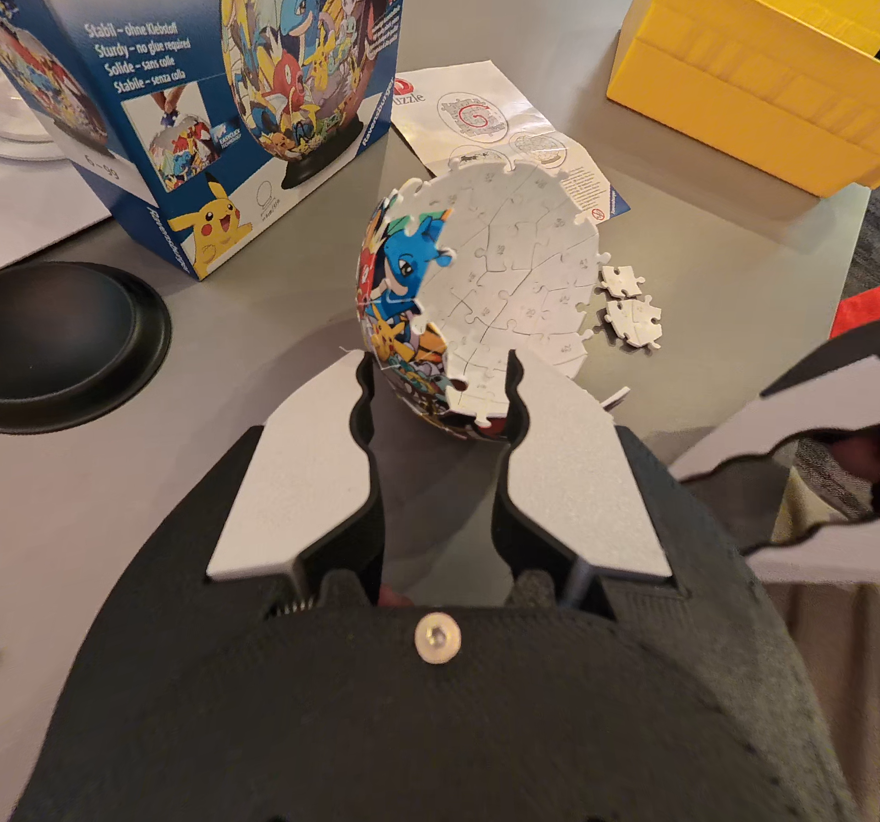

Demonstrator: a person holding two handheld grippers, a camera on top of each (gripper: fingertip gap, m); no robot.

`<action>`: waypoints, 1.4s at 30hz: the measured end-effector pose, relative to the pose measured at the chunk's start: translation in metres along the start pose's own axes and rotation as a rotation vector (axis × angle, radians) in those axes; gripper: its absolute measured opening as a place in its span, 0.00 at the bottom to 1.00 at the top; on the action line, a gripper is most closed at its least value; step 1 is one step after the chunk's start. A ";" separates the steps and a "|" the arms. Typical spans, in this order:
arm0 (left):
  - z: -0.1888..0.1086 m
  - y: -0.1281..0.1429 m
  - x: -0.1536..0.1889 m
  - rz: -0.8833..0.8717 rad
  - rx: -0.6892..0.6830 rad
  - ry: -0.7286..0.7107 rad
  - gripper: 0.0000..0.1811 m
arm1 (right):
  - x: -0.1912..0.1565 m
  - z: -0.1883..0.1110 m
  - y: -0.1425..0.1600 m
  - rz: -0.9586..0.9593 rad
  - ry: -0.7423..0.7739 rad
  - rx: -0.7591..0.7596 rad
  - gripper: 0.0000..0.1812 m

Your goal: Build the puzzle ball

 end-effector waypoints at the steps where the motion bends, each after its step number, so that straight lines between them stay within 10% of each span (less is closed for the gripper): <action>1: 0.000 0.000 0.000 -0.001 0.000 0.000 0.29 | 0.009 -0.005 -0.003 0.012 0.032 0.016 0.20; 12: 0.000 0.000 0.005 0.044 0.005 -0.020 0.29 | 0.121 -0.061 -0.019 0.248 0.320 0.138 0.16; 42: -0.010 -0.008 0.015 0.162 0.039 0.000 0.33 | 0.148 -0.041 -0.030 0.200 0.278 0.075 0.03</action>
Point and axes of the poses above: each gripper's, where its closed fingertips meet, z out along the fingers, y out of its underside, x = y × z across the jaws, the point moved 2 cm from there along -z, back along the fingers, and after that the axes turned 5 degrees about -z, right-handed, at the moved point
